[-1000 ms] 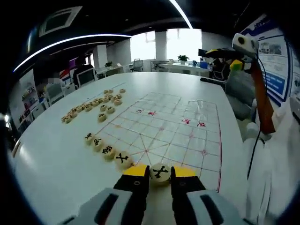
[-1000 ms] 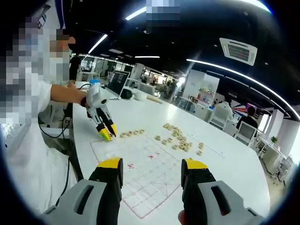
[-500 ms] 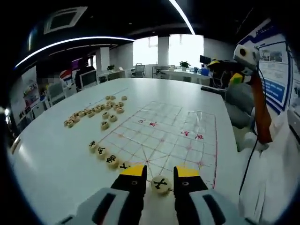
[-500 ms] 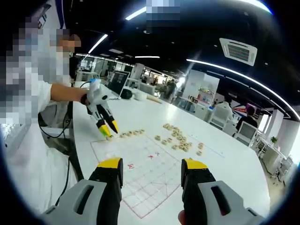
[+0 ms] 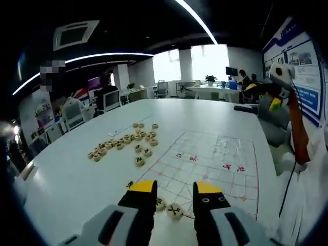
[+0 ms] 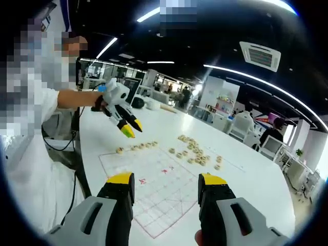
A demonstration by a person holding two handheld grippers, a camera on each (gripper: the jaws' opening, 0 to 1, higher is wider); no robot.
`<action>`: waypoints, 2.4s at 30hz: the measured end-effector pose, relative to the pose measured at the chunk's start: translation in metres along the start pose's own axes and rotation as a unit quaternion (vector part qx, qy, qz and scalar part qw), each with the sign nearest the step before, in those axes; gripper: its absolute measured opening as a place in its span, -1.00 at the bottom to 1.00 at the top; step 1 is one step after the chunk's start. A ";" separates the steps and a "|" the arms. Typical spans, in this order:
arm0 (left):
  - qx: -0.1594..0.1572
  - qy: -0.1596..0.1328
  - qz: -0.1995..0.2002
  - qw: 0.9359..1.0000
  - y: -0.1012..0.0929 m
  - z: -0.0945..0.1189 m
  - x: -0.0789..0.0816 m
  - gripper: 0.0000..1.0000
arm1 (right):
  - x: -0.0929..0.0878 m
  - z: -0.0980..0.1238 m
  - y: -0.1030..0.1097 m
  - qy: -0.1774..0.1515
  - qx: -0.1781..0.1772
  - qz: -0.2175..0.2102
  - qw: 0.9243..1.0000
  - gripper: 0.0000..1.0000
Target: Pick up the chess pieces one by one and place each piece onto its starting position on the chessboard, setting the pieces on their correct points until all the chess pieces are arranged in the starting layout
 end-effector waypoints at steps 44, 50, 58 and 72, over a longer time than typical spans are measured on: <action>0.142 0.040 0.104 0.984 0.157 -0.210 0.001 -0.51 | -0.009 -0.001 -0.011 0.007 -0.005 -0.011 1.000 0.00; 0.136 0.035 0.097 0.985 0.157 -0.207 0.000 -0.62 | -0.009 -0.003 -0.008 0.006 -0.001 -0.011 1.000 0.00; 0.112 0.031 0.073 0.991 0.140 -0.163 0.004 -0.62 | -0.007 -0.002 -0.005 0.005 0.003 -0.007 1.000 0.00; 0.002 -0.013 0.027 1.000 0.044 -0.033 -0.002 -0.62 | -0.005 -0.002 0.004 0.008 0.013 0.003 1.000 0.01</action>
Point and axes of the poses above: the point that each gripper's makers call its tool centre point, and the gripper's own axes: z roughly backward along the fingers, y roughly to its left, x roughly out of its top, the point moved 3 cm from there along z, roughly backward along the fingers, and after that the axes turned 7 degrees about -z, right-handed, at the moved point
